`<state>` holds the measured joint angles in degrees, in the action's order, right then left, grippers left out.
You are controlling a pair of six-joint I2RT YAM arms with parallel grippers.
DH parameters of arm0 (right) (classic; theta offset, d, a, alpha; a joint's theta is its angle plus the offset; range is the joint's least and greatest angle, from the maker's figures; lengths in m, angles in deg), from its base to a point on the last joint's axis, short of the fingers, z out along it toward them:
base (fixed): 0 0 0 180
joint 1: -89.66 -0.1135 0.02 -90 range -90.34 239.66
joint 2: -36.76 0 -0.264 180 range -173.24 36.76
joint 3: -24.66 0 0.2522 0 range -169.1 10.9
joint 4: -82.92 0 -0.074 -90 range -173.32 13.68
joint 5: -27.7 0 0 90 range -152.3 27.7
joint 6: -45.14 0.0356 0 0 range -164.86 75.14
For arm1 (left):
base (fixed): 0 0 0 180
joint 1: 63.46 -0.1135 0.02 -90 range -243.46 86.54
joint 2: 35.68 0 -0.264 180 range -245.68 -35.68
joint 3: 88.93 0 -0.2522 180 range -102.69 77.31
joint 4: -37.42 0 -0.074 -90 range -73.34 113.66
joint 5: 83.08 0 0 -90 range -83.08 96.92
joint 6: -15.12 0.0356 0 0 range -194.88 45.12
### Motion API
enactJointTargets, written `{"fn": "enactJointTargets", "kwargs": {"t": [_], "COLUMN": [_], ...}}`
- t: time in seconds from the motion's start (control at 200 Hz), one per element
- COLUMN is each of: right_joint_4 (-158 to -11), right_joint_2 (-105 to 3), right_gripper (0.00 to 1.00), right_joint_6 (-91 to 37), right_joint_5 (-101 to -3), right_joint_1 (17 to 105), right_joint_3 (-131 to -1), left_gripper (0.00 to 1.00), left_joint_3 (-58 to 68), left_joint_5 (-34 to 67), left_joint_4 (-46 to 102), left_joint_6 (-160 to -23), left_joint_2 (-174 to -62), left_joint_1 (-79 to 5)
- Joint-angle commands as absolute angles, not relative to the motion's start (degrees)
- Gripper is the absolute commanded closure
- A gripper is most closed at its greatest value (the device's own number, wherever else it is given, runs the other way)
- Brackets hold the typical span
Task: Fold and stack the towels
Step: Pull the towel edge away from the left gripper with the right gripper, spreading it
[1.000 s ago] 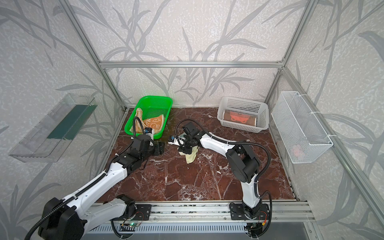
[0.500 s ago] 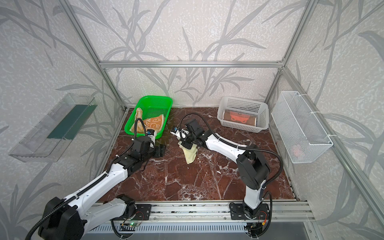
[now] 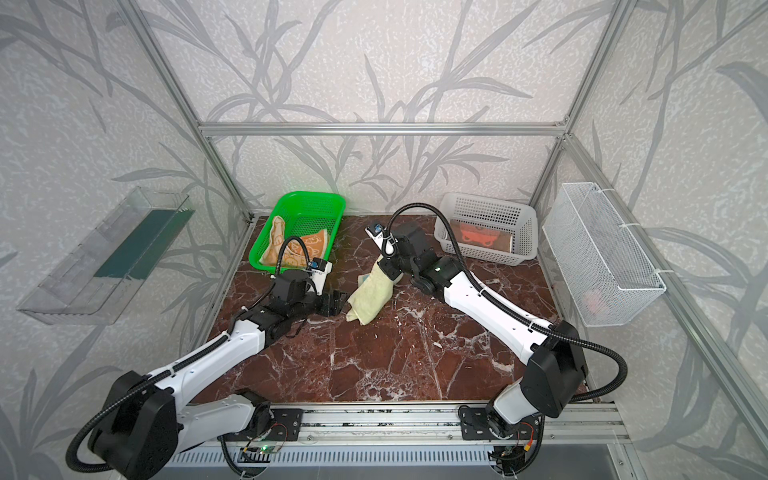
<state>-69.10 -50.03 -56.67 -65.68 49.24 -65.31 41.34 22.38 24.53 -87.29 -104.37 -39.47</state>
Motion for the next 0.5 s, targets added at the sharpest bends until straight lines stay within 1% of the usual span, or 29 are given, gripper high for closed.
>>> {"fn": "enactJointTargets", "kwargs": {"t": [0.0,0.155,0.265,0.495], "right_joint_4": [-67.60,-67.66,-67.94,-70.22], "right_joint_2": [-47.56,-46.15,-45.30,-44.03], "right_gripper": [1.00,1.00,1.00,1.00], "right_joint_6": [-55.45,-56.43,-57.61,-54.81], "right_joint_5": [-67.27,-66.60,-66.52,-68.73], "right_joint_1": [49.32,49.36,49.52,50.78], "right_joint_3": [-64.28,-63.34,-60.99,-51.92], "left_gripper": [0.23,0.23,0.23,0.25], "left_joint_3": [43.74,43.53,41.23,36.72], "left_joint_5": [26.43,27.17,27.78,27.28], "left_joint_4": [31.16,33.48,32.39,29.31], "left_joint_6": [-86.40,-85.25,-84.43,-83.35], "left_joint_2": [-105.89,-108.63,-111.87,-117.90], "left_joint_1": [-38.78,-38.50,-38.50,-38.55]}}
